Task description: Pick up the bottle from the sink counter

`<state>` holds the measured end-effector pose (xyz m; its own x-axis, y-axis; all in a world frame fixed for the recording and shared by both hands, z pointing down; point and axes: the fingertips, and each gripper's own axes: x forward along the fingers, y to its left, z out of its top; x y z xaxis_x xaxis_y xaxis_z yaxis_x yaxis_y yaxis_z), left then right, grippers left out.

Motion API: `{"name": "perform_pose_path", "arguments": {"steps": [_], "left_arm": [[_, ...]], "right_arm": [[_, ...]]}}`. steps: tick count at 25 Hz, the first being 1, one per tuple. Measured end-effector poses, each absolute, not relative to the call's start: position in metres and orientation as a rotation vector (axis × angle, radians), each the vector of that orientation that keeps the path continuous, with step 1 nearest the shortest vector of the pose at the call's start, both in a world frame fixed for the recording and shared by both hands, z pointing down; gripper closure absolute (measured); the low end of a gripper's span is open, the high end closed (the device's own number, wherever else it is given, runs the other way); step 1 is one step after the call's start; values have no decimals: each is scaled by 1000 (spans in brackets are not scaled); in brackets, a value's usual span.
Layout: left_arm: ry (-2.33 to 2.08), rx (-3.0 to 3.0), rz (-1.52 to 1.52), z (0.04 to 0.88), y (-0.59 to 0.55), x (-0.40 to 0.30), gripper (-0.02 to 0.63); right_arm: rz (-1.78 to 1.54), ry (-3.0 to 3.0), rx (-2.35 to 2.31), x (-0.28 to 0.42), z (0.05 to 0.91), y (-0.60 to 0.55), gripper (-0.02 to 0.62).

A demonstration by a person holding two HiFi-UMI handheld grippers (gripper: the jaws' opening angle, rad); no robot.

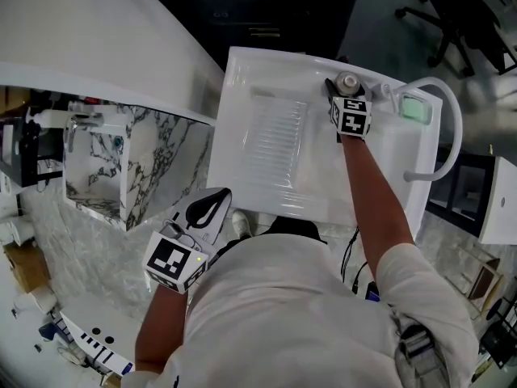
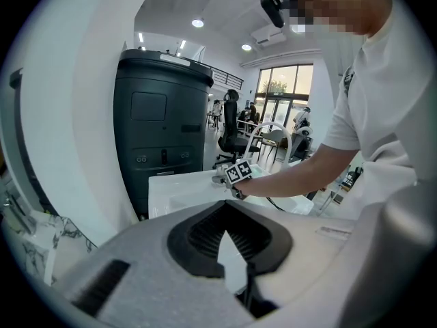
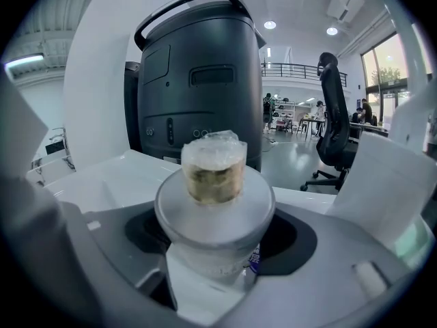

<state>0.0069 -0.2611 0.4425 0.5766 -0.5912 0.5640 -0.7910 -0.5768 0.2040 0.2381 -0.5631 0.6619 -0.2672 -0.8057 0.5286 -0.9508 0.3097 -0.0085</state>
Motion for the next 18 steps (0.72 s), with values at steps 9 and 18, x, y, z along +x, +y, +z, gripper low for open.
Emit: {"name": "perform_pose_path", "arguments": {"steps": [9, 18], "left_arm": [[-1123, 2385, 574, 440, -248, -12, 600], [-1112, 2425, 526, 431, -231, -28, 600]], "right_arm": [[440, -2194, 1525, 224, 642, -549, 247], [402, -2221, 1504, 212, 605, -529, 247]]}}
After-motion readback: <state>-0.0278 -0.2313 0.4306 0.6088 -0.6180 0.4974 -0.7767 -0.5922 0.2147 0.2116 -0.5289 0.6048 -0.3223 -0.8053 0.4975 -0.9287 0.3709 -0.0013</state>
